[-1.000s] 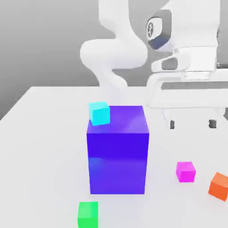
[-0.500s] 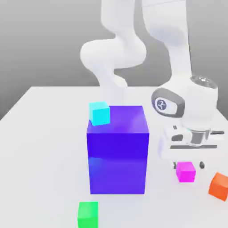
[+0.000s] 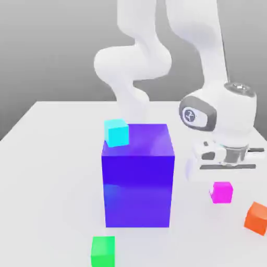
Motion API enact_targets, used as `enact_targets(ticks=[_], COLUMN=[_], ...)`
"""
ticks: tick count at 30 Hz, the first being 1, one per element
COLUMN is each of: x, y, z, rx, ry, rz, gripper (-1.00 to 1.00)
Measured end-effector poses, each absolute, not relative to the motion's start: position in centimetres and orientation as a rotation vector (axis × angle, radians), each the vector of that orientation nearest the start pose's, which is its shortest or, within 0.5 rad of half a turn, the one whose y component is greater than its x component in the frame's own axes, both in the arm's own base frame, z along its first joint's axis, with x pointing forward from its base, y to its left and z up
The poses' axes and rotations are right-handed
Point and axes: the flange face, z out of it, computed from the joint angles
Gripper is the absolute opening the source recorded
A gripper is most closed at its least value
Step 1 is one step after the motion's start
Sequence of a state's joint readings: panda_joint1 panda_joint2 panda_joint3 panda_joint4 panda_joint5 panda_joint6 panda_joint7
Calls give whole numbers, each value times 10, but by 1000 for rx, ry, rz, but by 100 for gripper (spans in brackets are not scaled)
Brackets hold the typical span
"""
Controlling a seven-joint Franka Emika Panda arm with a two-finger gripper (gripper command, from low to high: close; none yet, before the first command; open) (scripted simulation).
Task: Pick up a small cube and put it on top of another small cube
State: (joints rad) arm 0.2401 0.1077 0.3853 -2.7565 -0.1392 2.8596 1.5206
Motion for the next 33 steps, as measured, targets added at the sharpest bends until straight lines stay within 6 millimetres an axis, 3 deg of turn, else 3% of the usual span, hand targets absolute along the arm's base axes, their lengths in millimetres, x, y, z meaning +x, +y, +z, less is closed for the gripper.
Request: enact_targets(ticks=[5,16,23,33], x=[342,421,456,481], y=[229,161,99,-2], z=[197,206,214,232], rx=[-2956,-3062,-3114,-3151], ry=[1020,699,518,281], rz=[-10,-26,-25,-11], gripper=[-100,-100,-100,-100])
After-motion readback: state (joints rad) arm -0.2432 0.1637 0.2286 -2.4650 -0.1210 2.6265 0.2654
